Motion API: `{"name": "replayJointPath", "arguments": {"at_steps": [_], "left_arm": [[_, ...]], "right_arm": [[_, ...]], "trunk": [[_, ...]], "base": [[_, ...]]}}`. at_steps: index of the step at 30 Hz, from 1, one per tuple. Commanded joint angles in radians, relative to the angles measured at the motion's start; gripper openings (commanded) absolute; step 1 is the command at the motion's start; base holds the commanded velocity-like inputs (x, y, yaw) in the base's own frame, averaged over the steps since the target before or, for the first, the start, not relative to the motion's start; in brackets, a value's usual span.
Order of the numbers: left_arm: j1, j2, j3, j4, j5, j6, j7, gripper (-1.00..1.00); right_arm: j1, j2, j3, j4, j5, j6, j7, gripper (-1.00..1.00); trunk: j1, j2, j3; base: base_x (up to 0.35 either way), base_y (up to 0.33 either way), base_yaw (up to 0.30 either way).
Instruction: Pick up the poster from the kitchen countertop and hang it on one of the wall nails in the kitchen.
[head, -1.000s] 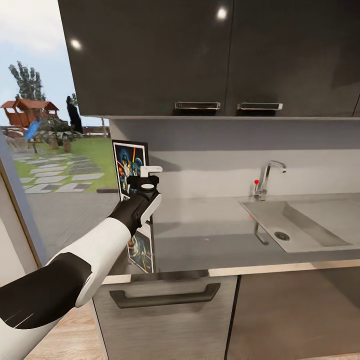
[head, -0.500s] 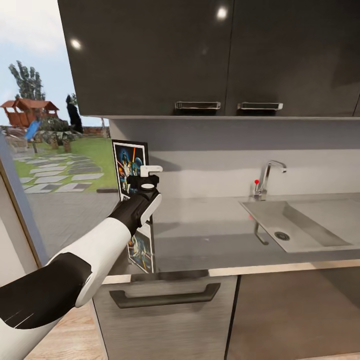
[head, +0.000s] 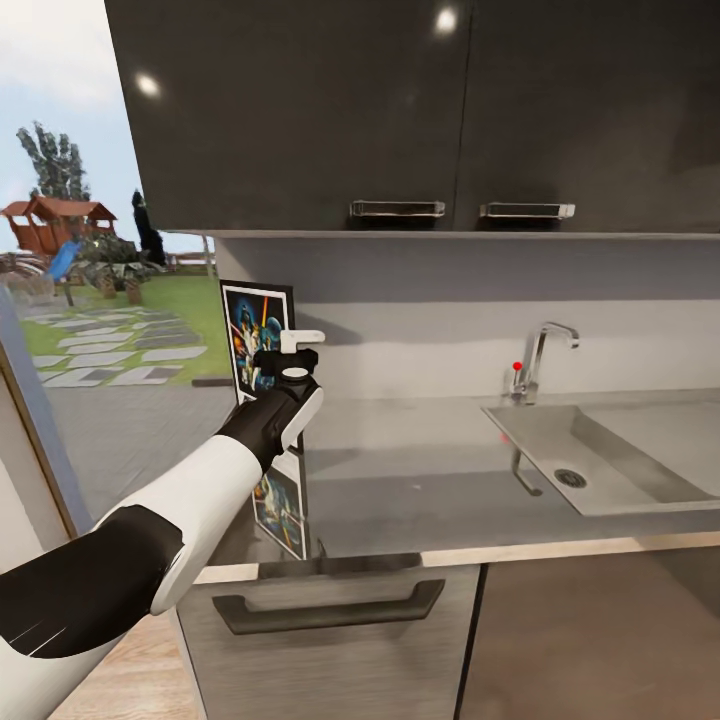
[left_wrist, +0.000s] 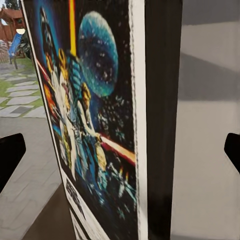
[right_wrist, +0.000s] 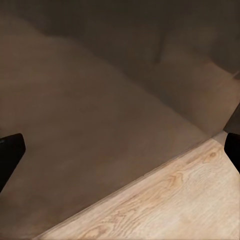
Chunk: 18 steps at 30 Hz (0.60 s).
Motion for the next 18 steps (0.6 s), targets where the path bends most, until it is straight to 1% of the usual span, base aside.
{"name": "replayJointPath", "arguments": {"at_steps": [1, 6, 12, 18], "left_arm": [[-0.001, 0.0, -0.005, 0.0, 0.003, 0.005, 0.007, 1.0], [-0.001, 0.0, -0.005, 0.0, 0.003, 0.003, 0.007, 1.0], [-0.001, 0.0, -0.005, 0.001, 0.003, 0.003, 0.007, 1.0], [-0.001, 0.0, -0.005, 0.001, 0.003, 0.001, 0.007, 1.0]], "right_arm": [[0.0, 0.0, 0.001, -0.001, 0.001, -0.001, -0.004, 1.0], [0.0, 0.0, 0.001, -0.001, 0.002, -0.001, -0.004, 1.0], [0.0, 0.0, 0.001, -0.001, 0.002, -0.001, -0.004, 1.0], [0.0, 0.0, 0.003, -0.001, 0.002, 0.0, -0.004, 1.0]], "trunk": [[0.0, -0.001, -0.001], [0.0, -0.001, -0.001], [0.0, -0.001, -0.001], [0.0, -0.001, -0.001]], "base": [[0.007, 0.0, 0.0], [0.027, 0.0, 0.0], [0.208, 0.0, 0.0], [0.043, 0.0, 0.0]]}}
